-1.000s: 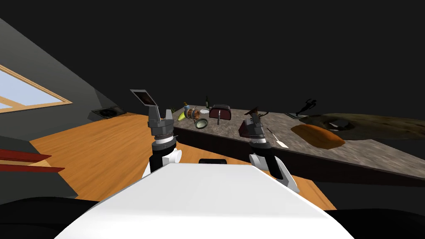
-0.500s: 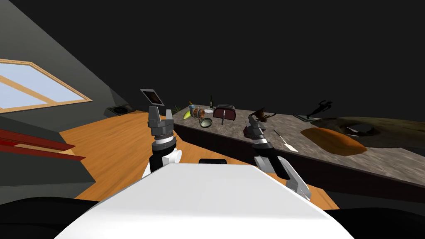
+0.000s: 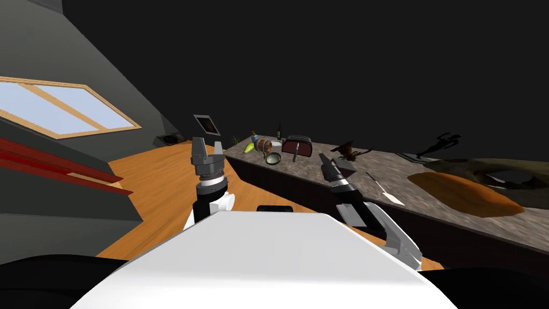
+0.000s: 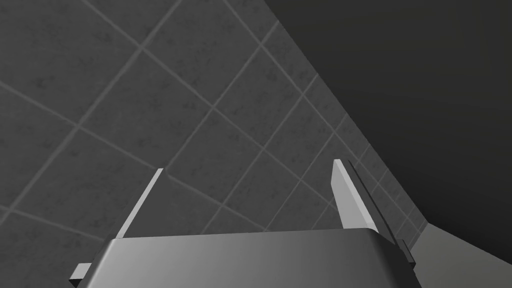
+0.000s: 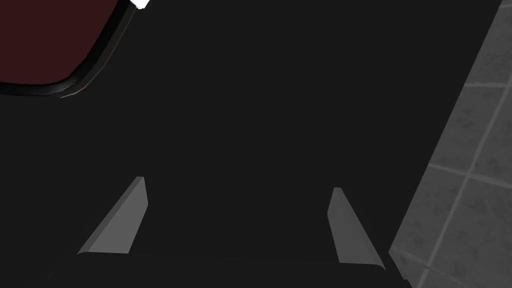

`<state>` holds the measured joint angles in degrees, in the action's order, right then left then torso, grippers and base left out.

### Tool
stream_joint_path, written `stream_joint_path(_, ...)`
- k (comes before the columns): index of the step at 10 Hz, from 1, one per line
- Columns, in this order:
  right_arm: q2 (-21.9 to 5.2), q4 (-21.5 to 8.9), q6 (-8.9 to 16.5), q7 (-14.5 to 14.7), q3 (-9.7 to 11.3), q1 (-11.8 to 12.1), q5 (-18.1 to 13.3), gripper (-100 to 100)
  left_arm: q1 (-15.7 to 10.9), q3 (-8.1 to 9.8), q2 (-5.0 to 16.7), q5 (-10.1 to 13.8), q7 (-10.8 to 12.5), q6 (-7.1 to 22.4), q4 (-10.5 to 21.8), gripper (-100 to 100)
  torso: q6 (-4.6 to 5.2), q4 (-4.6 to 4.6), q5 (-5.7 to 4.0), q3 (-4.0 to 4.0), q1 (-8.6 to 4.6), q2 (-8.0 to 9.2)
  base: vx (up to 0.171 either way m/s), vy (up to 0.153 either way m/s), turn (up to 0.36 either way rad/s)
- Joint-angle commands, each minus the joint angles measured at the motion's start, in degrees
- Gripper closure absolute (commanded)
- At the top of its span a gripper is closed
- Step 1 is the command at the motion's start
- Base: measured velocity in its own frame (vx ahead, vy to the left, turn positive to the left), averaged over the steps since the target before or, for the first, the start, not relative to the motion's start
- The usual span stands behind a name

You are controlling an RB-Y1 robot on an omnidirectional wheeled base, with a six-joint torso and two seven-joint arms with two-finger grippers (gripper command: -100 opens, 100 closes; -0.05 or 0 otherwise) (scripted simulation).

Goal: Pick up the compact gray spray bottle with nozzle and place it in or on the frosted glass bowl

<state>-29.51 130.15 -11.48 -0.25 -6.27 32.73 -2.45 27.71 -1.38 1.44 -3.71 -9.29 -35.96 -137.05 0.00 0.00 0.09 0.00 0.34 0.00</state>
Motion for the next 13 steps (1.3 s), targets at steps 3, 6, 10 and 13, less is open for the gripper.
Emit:
stream_joint_path(3, -6.3, -2.4, 4.6, -0.3, -2.2, 2.4, -0.2, -100, 0.0, 0.00, 0.0, 0.0, 0.0, 0.0, 0.0, 0, 0.00, 0.00, 0.00, 0.00, 0.03, 0.00, 0.010, 0.111, 0.162)
stream_joint_path(6, -11.0, -4.4, 9.3, 0.0, -4.2, 4.7, -0.6, -100, 0.0, 0.00, 0.0, 0.0, 0.0, 0.0, 0.0, 0, 0.00, -0.01, 0.02, -0.03, 0.07, -0.05, 0.034, 0.120, 0.176)
stream_joint_path(10, -15.8, -7.6, 16.1, 1.0, -7.2, 8.3, -1.3, -100, 0.0, 0.00, 0.0, 0.0, 0.0, 0.0, 0.0, 0, 0.00, -0.06, 0.01, -0.16, 0.04, -0.27, 0.090, 0.105, 0.191)
stream_joint_path(13, -17.7, -9.5, 19.6, 1.7, -8.7, 10.2, -1.8, -100, 0.0, 0.01, 0.0, 0.0, 0.0, 0.0, 0.0, 0, 0.05, -0.03, 0.00, -0.08, -0.04, -0.14, 0.067, 0.076, 0.116)
